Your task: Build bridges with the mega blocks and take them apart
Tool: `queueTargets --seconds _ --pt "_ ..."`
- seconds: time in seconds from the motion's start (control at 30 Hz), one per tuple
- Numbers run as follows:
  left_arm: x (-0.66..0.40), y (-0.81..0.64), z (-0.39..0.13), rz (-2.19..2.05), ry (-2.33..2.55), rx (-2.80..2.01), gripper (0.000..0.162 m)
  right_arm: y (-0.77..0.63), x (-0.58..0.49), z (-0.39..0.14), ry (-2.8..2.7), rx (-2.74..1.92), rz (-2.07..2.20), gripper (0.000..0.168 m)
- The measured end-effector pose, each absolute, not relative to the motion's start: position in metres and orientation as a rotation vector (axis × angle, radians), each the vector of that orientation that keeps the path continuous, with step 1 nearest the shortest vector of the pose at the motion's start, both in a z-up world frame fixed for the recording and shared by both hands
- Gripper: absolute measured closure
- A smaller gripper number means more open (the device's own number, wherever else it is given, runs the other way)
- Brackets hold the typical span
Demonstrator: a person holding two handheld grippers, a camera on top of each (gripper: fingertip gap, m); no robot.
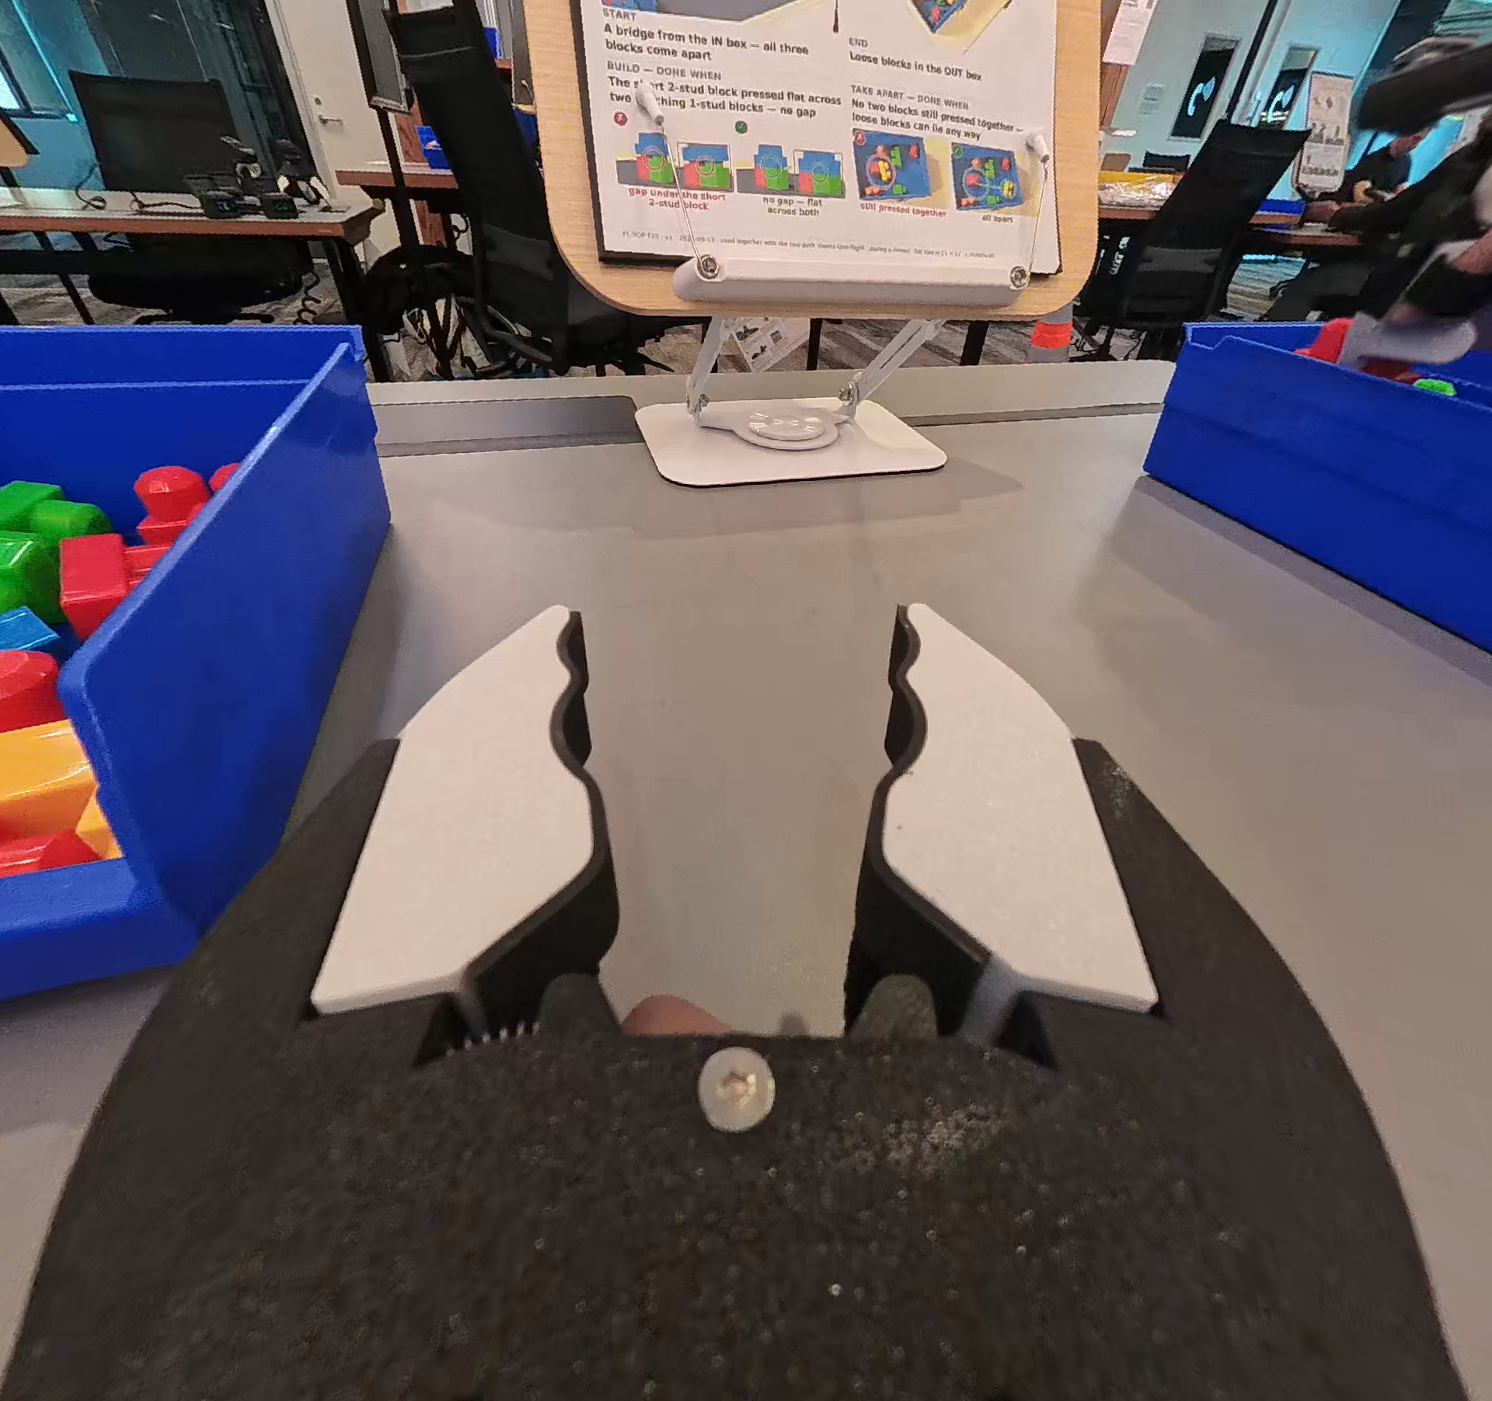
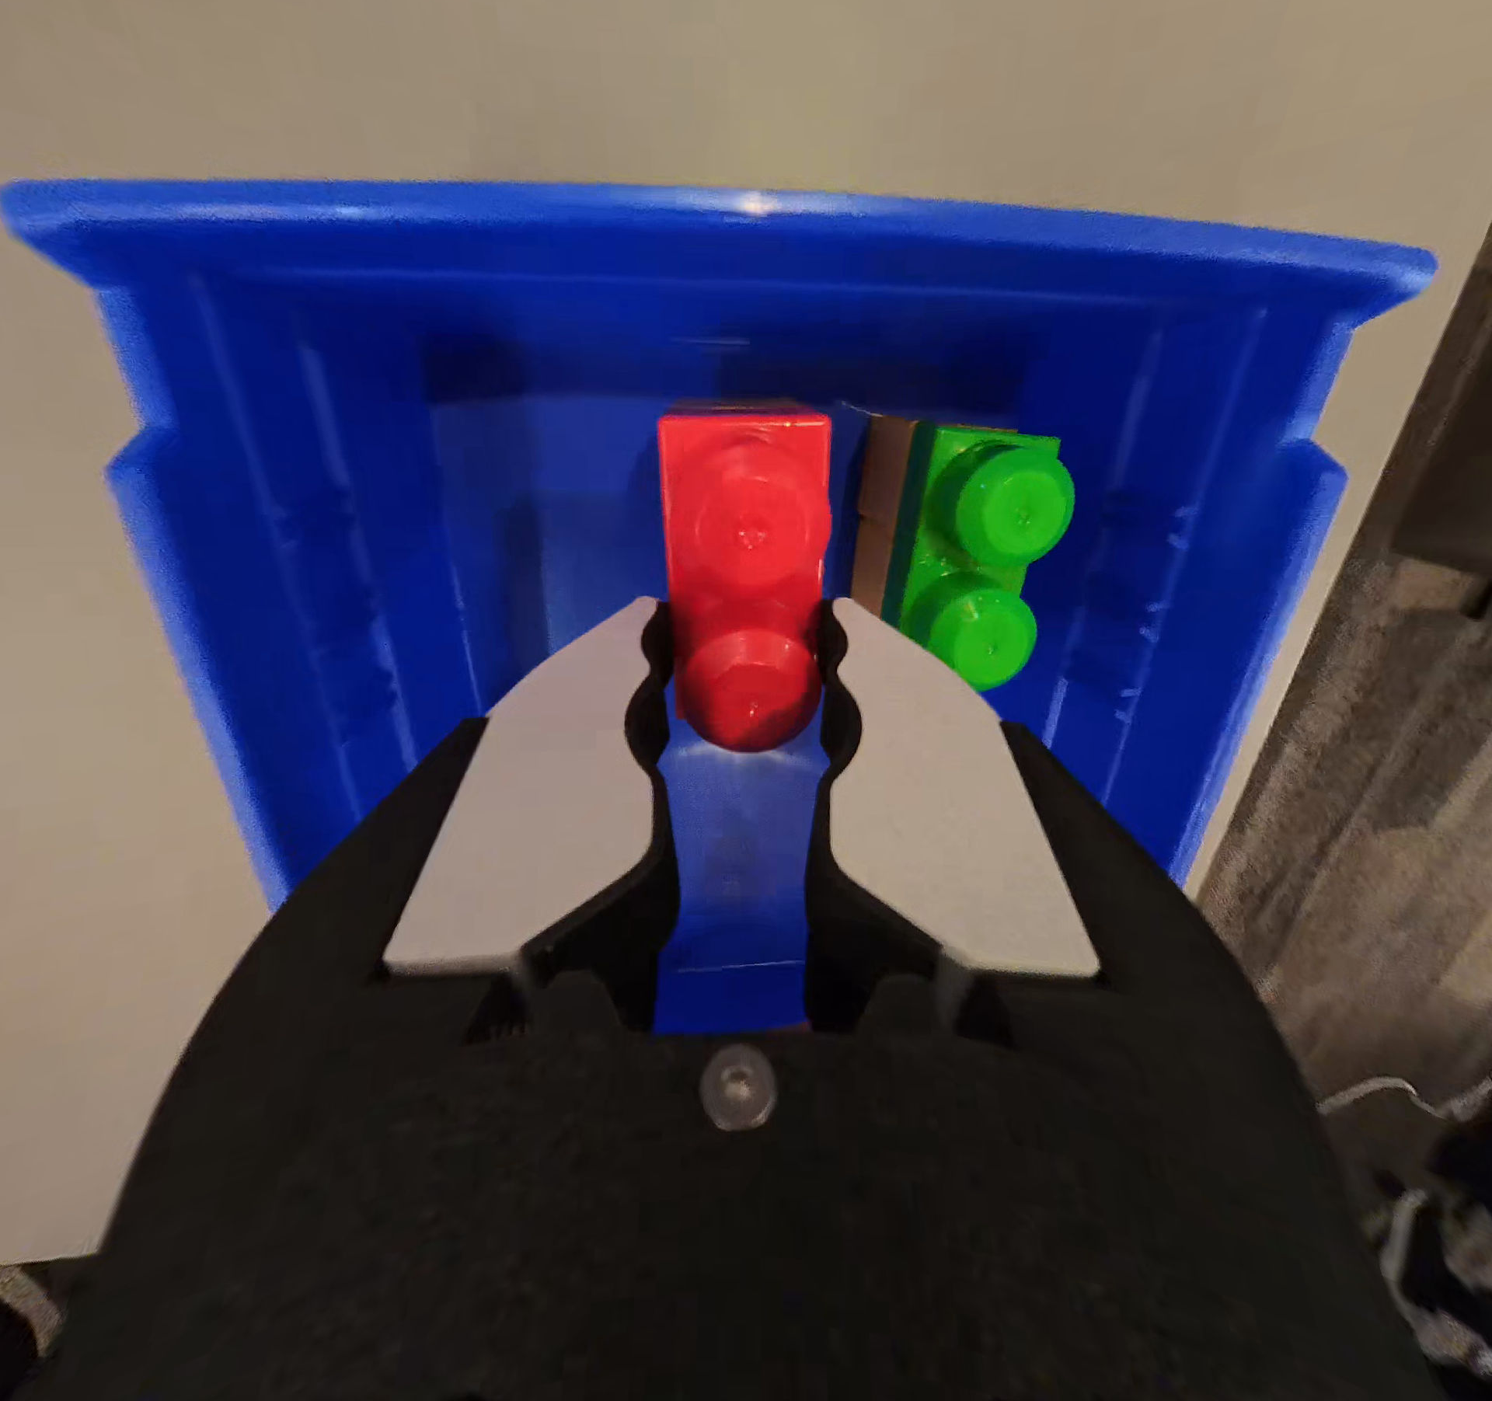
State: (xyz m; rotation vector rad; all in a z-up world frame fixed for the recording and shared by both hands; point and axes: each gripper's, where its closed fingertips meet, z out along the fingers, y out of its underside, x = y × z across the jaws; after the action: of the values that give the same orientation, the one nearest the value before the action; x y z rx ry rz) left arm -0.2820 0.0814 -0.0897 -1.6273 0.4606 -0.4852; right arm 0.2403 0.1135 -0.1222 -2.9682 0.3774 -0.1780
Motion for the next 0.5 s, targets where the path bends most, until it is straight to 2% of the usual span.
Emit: queueTargets --seconds 0.43,0.5 --pt "-0.278 0.079 -0.090 -0.474 0.491 -1.619 0.091 0.105 0.249 -0.153 0.377 -2.965 -0.210 0.133" --pt "-0.279 0.080 -0.090 -0.481 0.483 -1.622 0.090 0.105 0.250 -0.150 0.374 -2.950 -0.190 0.124"
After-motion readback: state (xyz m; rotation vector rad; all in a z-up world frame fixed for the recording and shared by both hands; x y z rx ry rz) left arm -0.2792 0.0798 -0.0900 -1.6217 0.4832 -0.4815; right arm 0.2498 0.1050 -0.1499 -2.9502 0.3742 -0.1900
